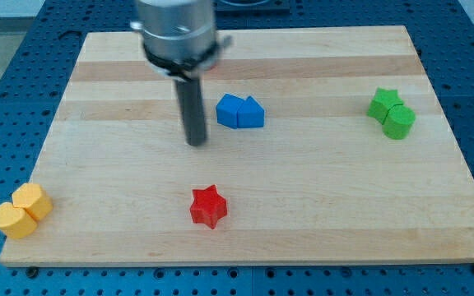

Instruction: Push the red circle towards the center left

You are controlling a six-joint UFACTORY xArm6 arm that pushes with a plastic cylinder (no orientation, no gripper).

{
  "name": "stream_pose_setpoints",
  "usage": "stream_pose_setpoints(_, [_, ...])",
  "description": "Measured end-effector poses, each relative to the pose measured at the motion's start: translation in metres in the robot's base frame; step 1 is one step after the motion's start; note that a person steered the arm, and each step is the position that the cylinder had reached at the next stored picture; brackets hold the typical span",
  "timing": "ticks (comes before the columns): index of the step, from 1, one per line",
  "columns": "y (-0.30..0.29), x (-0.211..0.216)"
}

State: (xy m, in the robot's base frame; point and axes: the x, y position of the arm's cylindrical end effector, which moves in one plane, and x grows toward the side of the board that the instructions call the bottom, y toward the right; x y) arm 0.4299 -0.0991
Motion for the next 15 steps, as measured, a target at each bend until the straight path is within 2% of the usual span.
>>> stream_pose_setpoints(1, [-0.040,-0.070])
stream_pose_setpoints(3, [-0.047,-0.232])
stream_pose_setpoints(4, [-0.001,-0.237])
stream_pose_setpoints(5, [0.045,-0.230])
stream_pose_setpoints(6, [0.046,-0.206])
stream_pose_setpoints(7, [0.043,-0.162])
stream_pose_setpoints(8, [0.029,-0.142])
stream_pose_setpoints(11, [-0.038,-0.118])
stream_pose_setpoints(12, [-0.046,-0.132])
stream_pose_setpoints(13, [-0.069,-0.126])
stream_pose_setpoints(15, [-0.069,-0.065])
